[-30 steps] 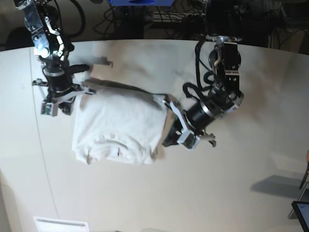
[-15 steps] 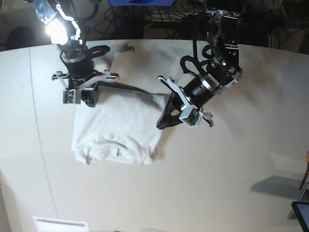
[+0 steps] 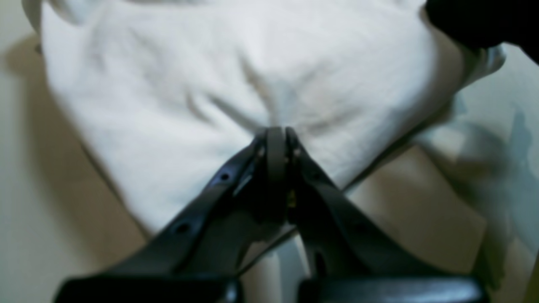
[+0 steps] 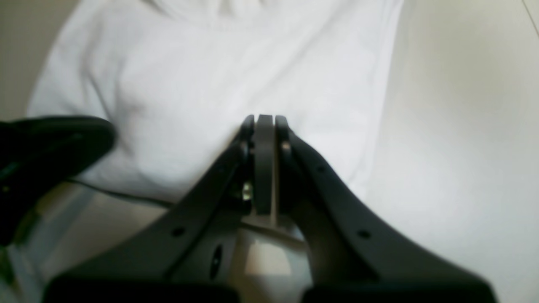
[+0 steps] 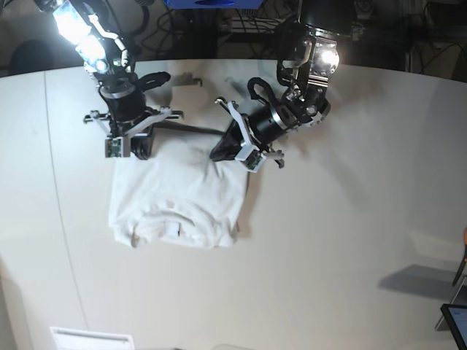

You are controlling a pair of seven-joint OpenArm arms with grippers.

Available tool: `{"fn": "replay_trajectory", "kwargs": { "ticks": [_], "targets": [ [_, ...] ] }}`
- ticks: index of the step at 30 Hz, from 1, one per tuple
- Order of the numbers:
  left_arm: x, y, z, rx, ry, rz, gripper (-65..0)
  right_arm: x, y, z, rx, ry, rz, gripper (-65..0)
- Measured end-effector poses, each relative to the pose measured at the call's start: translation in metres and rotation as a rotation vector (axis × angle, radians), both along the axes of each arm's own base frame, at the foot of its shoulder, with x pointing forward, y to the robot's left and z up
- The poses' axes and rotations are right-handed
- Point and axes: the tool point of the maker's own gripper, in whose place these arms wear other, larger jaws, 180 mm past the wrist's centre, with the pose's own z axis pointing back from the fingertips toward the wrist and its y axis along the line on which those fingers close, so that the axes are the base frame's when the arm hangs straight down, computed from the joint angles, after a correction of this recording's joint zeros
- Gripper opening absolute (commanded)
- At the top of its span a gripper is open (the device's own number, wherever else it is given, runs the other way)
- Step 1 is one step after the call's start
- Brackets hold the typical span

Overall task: Fold the T-shirt properly
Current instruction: 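Grasp the stack's collar-side edge with both grippers and lift it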

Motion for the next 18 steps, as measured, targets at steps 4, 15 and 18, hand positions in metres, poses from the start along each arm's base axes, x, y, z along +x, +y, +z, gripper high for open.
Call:
{"fn": "replay_trajectory", "kwargs": {
  "ticks": [4, 15, 18],
  "targets": [
    [0.005, 0.014, -0.011, 0.028, 0.016, -0.007, -65.0, -0.004, -0.009, -0.019, -0.038, 0.037, -0.01, -63.4],
    [0.013, 0.023, -0.017, -0.004, 0.033, 0.01, -65.0, -0.01, -0.007, -0.026, -0.041, 0.06, 0.019, -63.4],
    [0.014, 0.025, -0.011, 0.049, 0.011, -0.003, -65.0, -0.009, 0.0, -0.006, -0.01, 0.027, 0.038, -63.4]
  ]
}}
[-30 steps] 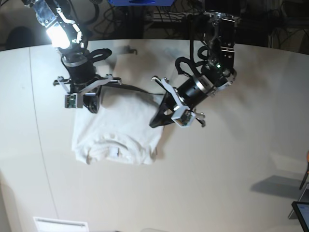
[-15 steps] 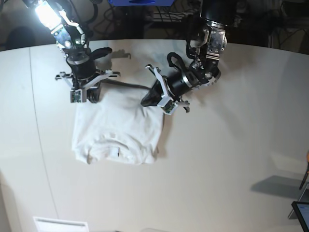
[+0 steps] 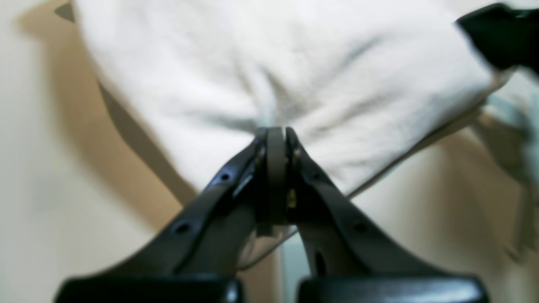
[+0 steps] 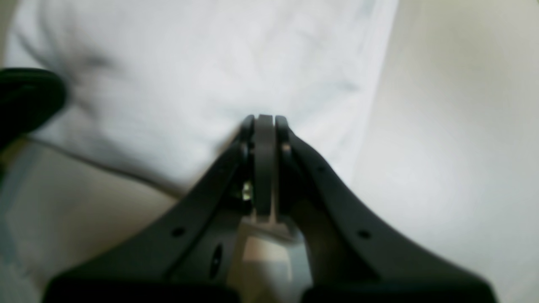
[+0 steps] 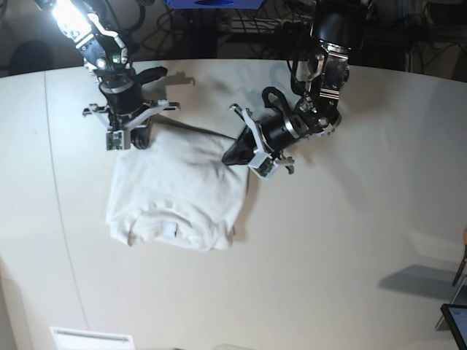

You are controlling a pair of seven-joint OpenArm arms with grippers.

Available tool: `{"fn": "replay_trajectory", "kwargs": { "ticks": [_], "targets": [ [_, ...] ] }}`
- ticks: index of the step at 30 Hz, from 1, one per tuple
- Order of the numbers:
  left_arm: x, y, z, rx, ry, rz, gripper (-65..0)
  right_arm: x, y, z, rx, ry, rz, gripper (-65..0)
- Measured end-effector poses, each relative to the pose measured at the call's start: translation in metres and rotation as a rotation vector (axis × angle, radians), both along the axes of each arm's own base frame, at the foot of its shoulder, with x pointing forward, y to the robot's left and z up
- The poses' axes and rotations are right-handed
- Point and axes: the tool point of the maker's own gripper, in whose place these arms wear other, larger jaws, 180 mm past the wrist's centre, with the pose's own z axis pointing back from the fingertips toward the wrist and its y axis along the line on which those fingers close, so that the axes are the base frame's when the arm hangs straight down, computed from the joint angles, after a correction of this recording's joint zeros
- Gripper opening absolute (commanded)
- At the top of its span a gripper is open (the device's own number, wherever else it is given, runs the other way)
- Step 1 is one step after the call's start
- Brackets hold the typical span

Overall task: Fold the T-shirt properly
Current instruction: 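Grasp the stack's collar-side edge with both grippers and lift it, then lay the lifted edge back down flat and open both grippers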

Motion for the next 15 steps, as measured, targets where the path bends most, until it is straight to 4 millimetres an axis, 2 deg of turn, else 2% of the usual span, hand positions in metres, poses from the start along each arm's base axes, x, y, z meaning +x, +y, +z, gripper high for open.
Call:
{"fn": "replay_trajectory", "kwargs": {
  "ticks": [2, 4, 7, 9, 12, 15],
  "targets": [
    [0.003, 0.007, 0.012, 0.028, -0.041, 0.007, -65.0, 0.007, 0.004, 0.02, 0.017, -0.049, 0.018, -63.4],
    [0.011, 0.014, 0.035, 0.019, -0.108, 0.039, -65.0, 0.02, 0.005, 0.038, 0.027, -0.106, 0.016, -63.4],
    [0.024, 0.019, 0.061, 0.037, -0.171, 0.064, -65.0, 0.037, 0.006, 0.054, 0.031, -0.161, 0.017, -63.4],
    [0.034, 0.008, 0.071, 0.014, -0.186, 0.075, -65.0, 0.045, 0.005, 0.054, 0.021, -0.171, 0.016, -63.4],
    [0.042, -0.018, 0.076, -0.047, -0.178, 0.06, -65.0, 0.053, 0.001, 0.041, 0.003, -0.147, -0.003, -63.4],
    [0.044, -0.029, 0.055, -0.069, -0.105, 0.062, -65.0, 0.052, -0.002, 0.021, -0.012, -0.105, -0.019, -63.4]
  ]
}}
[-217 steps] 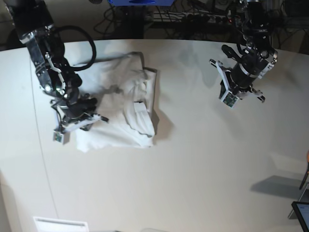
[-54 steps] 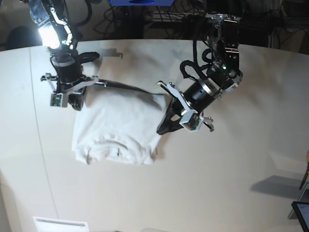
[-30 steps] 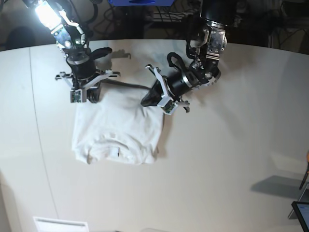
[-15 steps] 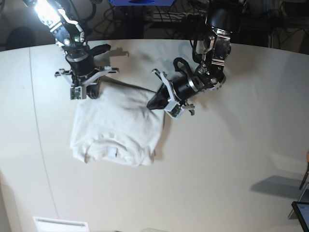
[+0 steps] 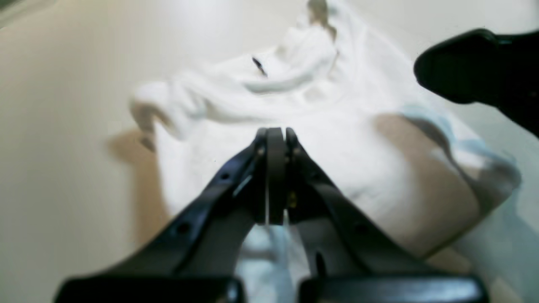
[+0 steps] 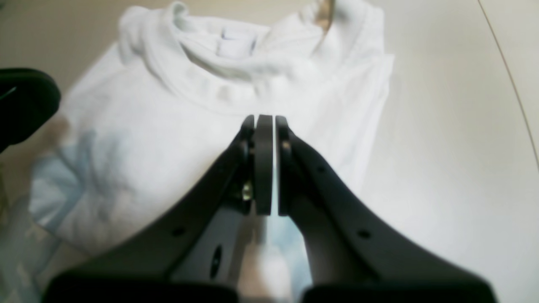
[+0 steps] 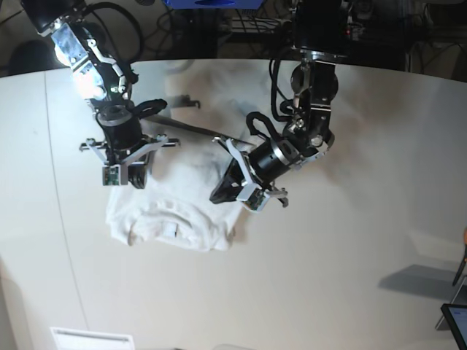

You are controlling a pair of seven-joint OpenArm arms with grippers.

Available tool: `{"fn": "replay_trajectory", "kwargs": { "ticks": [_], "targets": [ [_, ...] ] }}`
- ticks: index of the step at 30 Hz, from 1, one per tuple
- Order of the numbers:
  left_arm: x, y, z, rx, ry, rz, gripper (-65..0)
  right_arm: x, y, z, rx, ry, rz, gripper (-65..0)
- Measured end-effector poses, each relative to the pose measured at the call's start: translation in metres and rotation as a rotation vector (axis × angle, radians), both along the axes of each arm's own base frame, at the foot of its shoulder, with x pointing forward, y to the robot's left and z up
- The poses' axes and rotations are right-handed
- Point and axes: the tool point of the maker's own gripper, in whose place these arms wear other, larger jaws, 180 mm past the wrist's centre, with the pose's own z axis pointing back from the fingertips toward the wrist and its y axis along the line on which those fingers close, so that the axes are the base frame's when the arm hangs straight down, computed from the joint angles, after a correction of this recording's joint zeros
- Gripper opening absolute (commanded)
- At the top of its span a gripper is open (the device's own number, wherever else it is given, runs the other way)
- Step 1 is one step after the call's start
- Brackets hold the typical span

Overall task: Fold the T-shirt properly
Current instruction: 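Lay the lifted edge back down flat and open both grippers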

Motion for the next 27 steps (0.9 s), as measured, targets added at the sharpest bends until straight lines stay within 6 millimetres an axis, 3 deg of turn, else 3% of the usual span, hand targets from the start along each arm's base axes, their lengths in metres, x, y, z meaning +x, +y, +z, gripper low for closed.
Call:
{"fn": "replay_trajectory", "kwargs": {
  "ticks": [5, 11, 13, 17, 20, 23, 27],
  "targets": [
    [-0.002, -0.001, -0.036, -0.004, 0.11, 0.016, -65.0, -0.007, -0.014, -0.037, -0.054, 0.08, -0.02, -63.4],
    [-0.015, 0.017, -0.046, -0.016, 0.106, 0.038, -65.0, -0.006, -0.009, -0.038, -0.06, 0.051, 0.042, -63.4],
    [-0.013, 0.024, -0.038, 0.012, 0.077, 0.033, -65.0, -0.003, -0.008, -0.029, -0.057, 0.04, 0.058, -63.4],
    [0.01, 0.022, 0.012, -0.005, -0.074, 0.029, -65.0, 0.022, -0.005, 0.004, -0.047, -0.058, 0.068, -63.4],
    [0.026, 0.016, 0.034, -0.013, -0.135, 0.02, -65.0, 0.04, -0.004, 0.022, -0.047, -0.112, 0.067, -63.4],
    [0.041, 0.013, 0.035, -0.003, -0.119, 0.021, -65.0, 0.049, -0.006, 0.027, -0.054, -0.13, 0.069, -63.4],
    [0.059, -0.001, 0.022, -0.025, -0.059, 0.017, -65.0, 0.069, -0.019, 0.017, -0.098, -0.115, 0.05, -63.4]
  ]
}}
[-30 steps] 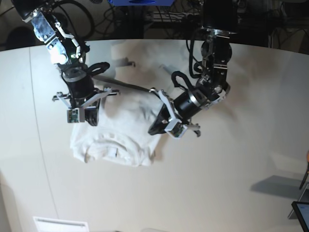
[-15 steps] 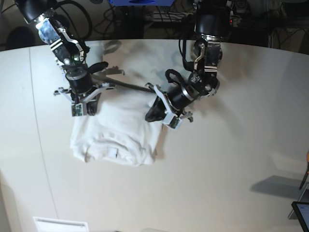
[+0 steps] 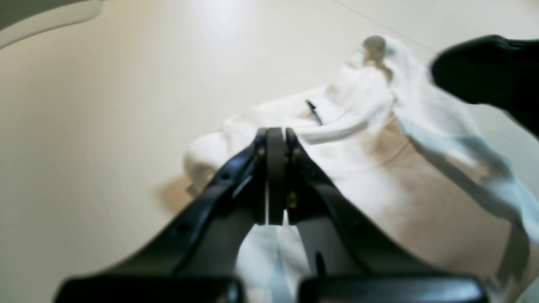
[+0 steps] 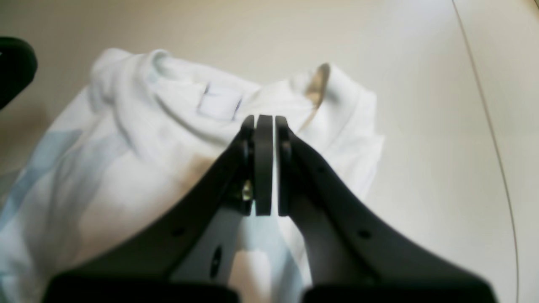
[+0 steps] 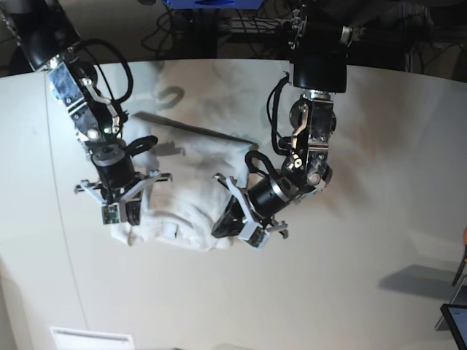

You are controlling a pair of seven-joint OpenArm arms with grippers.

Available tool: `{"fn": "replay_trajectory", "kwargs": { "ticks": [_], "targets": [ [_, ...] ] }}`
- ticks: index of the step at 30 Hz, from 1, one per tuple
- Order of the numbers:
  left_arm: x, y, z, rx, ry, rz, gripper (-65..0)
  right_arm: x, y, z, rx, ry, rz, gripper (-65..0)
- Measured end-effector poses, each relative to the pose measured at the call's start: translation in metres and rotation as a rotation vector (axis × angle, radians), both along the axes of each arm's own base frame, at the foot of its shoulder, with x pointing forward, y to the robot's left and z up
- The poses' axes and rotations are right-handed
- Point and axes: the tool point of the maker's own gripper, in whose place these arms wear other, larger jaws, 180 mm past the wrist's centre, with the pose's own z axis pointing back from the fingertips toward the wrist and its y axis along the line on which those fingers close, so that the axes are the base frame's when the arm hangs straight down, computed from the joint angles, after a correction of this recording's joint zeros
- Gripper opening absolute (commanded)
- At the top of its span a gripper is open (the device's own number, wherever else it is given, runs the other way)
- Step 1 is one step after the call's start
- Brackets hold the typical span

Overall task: Fold the T-shirt properly
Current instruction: 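Lay the lifted edge back down flat and open both grippers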

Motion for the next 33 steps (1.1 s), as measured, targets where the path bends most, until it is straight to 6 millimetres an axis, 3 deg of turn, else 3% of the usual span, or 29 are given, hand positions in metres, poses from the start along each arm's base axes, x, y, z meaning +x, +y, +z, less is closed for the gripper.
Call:
{"fn": "replay_trajectory", "kwargs": {
  "ticks": [3, 7, 10, 14, 17, 21, 24, 29, 31, 33],
  "targets": [
    [0.01, -0.015, -0.01, -0.035, 0.052, -0.004, -65.0, 0.012, -0.016, -0.011, -0.037, 0.018, -0.035, -63.4],
    [0.024, -0.034, -0.016, -0.116, 0.085, -0.01, -65.0, 0.023, -0.014, -0.028, -0.037, 0.061, -0.015, -63.4],
    [0.031, -0.041, -0.036, -0.129, 0.159, -0.011, -65.0, 0.03, -0.021, -0.044, -0.015, 0.093, -0.037, -63.4],
    [0.041, -0.035, -0.055, -0.181, 0.2, 0.057, -65.0, 0.031, -0.034, -0.063, 0.022, 0.133, -0.027, -63.4],
    [0.039, -0.028, -0.068, -0.189, 0.231, 0.075, -65.0, 0.033, -0.036, -0.063, 0.029, 0.126, -0.024, -63.4],
    [0.042, -0.021, -0.068, -0.181, 0.224, 0.083, -65.0, 0.035, -0.041, -0.059, 0.037, 0.119, -0.023, -63.4],
    [0.045, -0.02, -0.059, -0.166, 0.193, 0.082, -65.0, 0.037, -0.038, -0.039, 0.044, 0.077, -0.019, -63.4],
    [0.064, -0.004, -0.005, -0.11, 0.046, 0.084, -65.0, 0.03, -0.018, 0.014, 0.069, -0.052, 0.047, -63.4],
    [0.063, 0.004, 0.021, -0.096, -0.034, 0.083, -65.0, 0.02, -0.013, 0.02, 0.079, -0.048, 0.052, -63.4],
    [0.05, 0.008, 0.035, -0.091, -0.095, 0.078, -65.0, 0.006, -0.015, 0.02, 0.092, -0.049, 0.037, -63.4]
  ]
}}
